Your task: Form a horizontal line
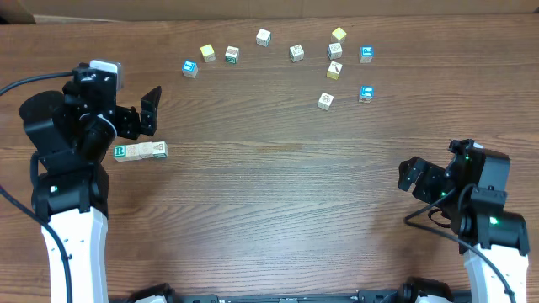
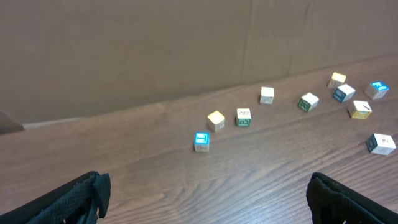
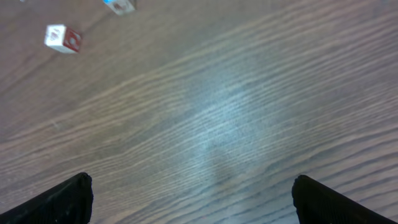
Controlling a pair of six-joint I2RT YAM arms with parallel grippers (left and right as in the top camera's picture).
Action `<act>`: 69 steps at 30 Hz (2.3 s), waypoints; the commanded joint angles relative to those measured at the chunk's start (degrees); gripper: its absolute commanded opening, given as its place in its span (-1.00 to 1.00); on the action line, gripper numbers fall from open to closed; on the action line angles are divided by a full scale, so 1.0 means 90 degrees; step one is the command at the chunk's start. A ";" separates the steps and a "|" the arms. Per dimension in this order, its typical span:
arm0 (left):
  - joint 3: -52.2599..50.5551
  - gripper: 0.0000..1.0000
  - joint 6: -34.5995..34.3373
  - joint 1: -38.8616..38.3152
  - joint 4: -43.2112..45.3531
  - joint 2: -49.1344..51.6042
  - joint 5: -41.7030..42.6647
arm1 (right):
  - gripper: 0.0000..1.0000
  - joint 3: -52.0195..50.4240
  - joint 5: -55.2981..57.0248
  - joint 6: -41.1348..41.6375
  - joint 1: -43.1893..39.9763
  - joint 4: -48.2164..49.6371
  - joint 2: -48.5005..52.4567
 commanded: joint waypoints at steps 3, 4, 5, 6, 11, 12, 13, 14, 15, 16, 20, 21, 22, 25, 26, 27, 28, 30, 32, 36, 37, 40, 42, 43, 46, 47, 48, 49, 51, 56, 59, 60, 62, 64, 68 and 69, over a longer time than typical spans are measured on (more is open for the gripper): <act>0.0066 0.99 -0.0296 -0.0041 -0.0002 0.0204 0.0357 | 1.00 -0.0019 -0.0061 0.0058 -0.0032 0.0024 0.0597; 0.0066 0.99 -0.0352 -0.0041 0.0002 0.0211 0.0389 | 0.99 -0.0019 -0.0049 0.0058 -0.0032 0.0027 0.0709; 0.0066 0.99 -0.0362 -0.0041 0.0007 0.0214 0.0408 | 1.00 -0.0019 -0.0036 0.0058 -0.0032 0.0029 0.0816; 0.0066 0.99 -0.0362 -0.0041 0.0007 0.0214 0.0408 | 1.00 -0.0019 -0.0017 0.0058 -0.0032 0.0051 0.0930; 0.0066 1.00 -0.0359 -0.0041 0.0007 0.0214 0.0408 | 1.00 0.0039 -0.0134 0.0061 -0.0032 0.0444 0.1316; 0.0066 1.00 -0.0359 -0.0041 0.0007 0.0214 0.0408 | 1.00 0.0121 -0.0413 0.0061 -0.0032 0.0415 0.1311; 0.0066 1.00 -0.0362 -0.0041 0.0007 0.0214 0.0427 | 1.00 0.0233 -0.0678 0.0058 -0.0032 0.0328 0.1282; 0.0066 0.99 -0.0367 -0.0041 0.0005 0.0214 0.0427 | 1.00 0.0372 -0.0903 0.0053 -0.0032 0.0216 0.1251; 0.0066 0.99 -0.0381 -0.0041 0.0005 0.0214 0.0427 | 1.00 0.0551 -0.1112 -0.0010 -0.0032 0.0032 0.1192; 0.0066 1.00 -0.0381 -0.0041 0.0005 0.0214 0.0427 | 1.00 0.0712 -0.1248 -0.0221 -0.0032 -0.0158 0.1122; 0.0066 0.99 -0.0379 -0.0041 -0.0005 0.0214 0.0425 | 1.00 0.1316 -0.1583 -0.1455 0.0027 -0.1154 0.0544; 0.0066 1.00 -0.0379 -0.0041 -0.0010 0.0214 0.0425 | 1.00 0.1416 -0.1593 -0.1467 0.0036 -0.1280 0.0287; 0.0066 1.00 -0.0379 -0.0041 -0.0012 0.0214 0.0423 | 1.00 0.1469 -0.1685 -0.1423 0.0034 -0.1319 0.0010; 0.0066 0.99 -0.0379 -0.0041 -0.0015 0.0216 0.0425 | 1.00 0.1481 -0.1855 -0.1200 0.0034 -0.1311 -0.1061; 0.0066 0.99 -0.0379 -0.0041 -0.0015 0.0216 0.0425 | 1.00 0.1457 -0.1838 -0.1183 0.0034 -0.1382 -0.1428; 0.0066 0.99 -0.0379 -0.0041 -0.0015 0.0216 0.0425 | 1.00 0.1387 -0.1834 -0.1175 0.0034 -0.1462 -0.1826; 0.0066 0.99 -0.0376 -0.0041 -0.0010 0.0216 0.0423 | 1.00 0.1222 -0.1834 -0.1093 0.0034 -0.1535 -0.2314; 0.0066 0.99 -0.0376 -0.0041 0.0022 0.0216 0.0423 | 1.00 0.0719 -0.1834 -0.0767 0.0034 -0.1467 -0.3215; 0.0066 0.99 -0.0379 -0.0041 0.0085 0.0216 0.0425 | 1.00 0.0022 -0.1872 -0.0240 0.0034 -0.1052 -0.4274; 0.0066 1.00 -0.0379 -0.0041 0.0104 0.0216 0.0425 | 1.00 -0.0719 -0.1841 0.0036 0.0034 -0.0389 -0.5683; 0.0066 0.99 -0.0379 -0.0041 0.0102 0.0216 0.0425 | 1.00 -0.0809 -0.1831 0.0036 0.0034 -0.0245 -0.5928; 0.0066 0.99 -0.0379 -0.0041 0.0102 0.0216 0.0427 | 1.00 -0.0814 -0.1834 0.0036 0.0034 -0.0155 -0.5724; 0.0066 1.00 -0.0379 -0.0041 0.0095 0.0216 0.0427 | 1.00 -0.0814 -0.1834 0.0036 0.0036 -0.0168 -0.5651; 0.0066 0.99 -0.0379 -0.0041 0.0083 0.0216 0.0425 | 1.00 -0.0814 -0.1834 0.0036 0.0034 -0.0170 -0.5634; 0.0066 0.99 -0.0379 -0.0041 0.0066 0.0226 0.0425 | 1.00 -0.0814 -0.1834 0.0036 0.0034 -0.0357 -0.5634; 0.0066 0.99 -0.0379 -0.0041 0.0039 0.0226 0.0425 | 1.00 -0.0814 -0.1834 0.0036 0.0034 -0.0464 -0.5634; 0.0066 1.00 -0.0379 -0.0041 0.0022 0.0226 0.0425 | 1.00 -0.0814 -0.1834 0.0036 0.0034 -0.0593 -0.5632; 0.0066 1.00 -0.0379 -0.0041 0.0007 0.0226 0.0425 | 1.00 -0.0814 -0.1834 0.0036 0.0034 -0.0716 -0.5634; 0.0066 1.00 -0.0379 -0.0041 -0.0032 0.0226 0.0425 | 1.00 -0.0814 -0.1831 0.0036 0.0036 -0.1001 -0.5632; 0.0066 0.99 -0.0415 -0.0041 -0.0209 0.0226 0.0493 | 1.00 -0.0814 -0.1834 0.0036 0.0034 -0.1712 -0.5634; 0.0066 1.00 -0.0835 -0.0041 -0.0204 0.0226 0.0930 | 1.00 -0.0814 -0.1887 0.0039 0.0034 -0.2042 -0.5632; 0.0066 0.99 -0.1001 -0.0041 -0.0206 0.0226 0.1134 | 1.00 -0.0814 -0.1906 0.0039 0.0034 -0.2059 -0.5634; 0.0066 0.99 -0.1253 -0.0041 -0.0206 0.0226 0.1430 | 1.00 -0.0814 -0.1902 0.0039 0.0034 -0.2057 -0.5632; 0.0066 0.99 -0.1503 -0.0041 -0.0204 0.0226 0.1637 | 1.00 -0.0814 -0.1904 0.0039 0.0034 -0.2057 -0.5634; 0.0066 1.00 -0.1683 -0.0019 -0.0389 0.0226 0.1501 | 1.00 -0.0814 -0.1904 0.0039 0.0034 -0.2057 -0.5634; 0.0066 0.99 -0.1683 -0.0007 -0.0413 0.0228 0.1484 | 1.00 -0.0814 -0.1904 0.0039 0.0034 -0.2057 -0.5634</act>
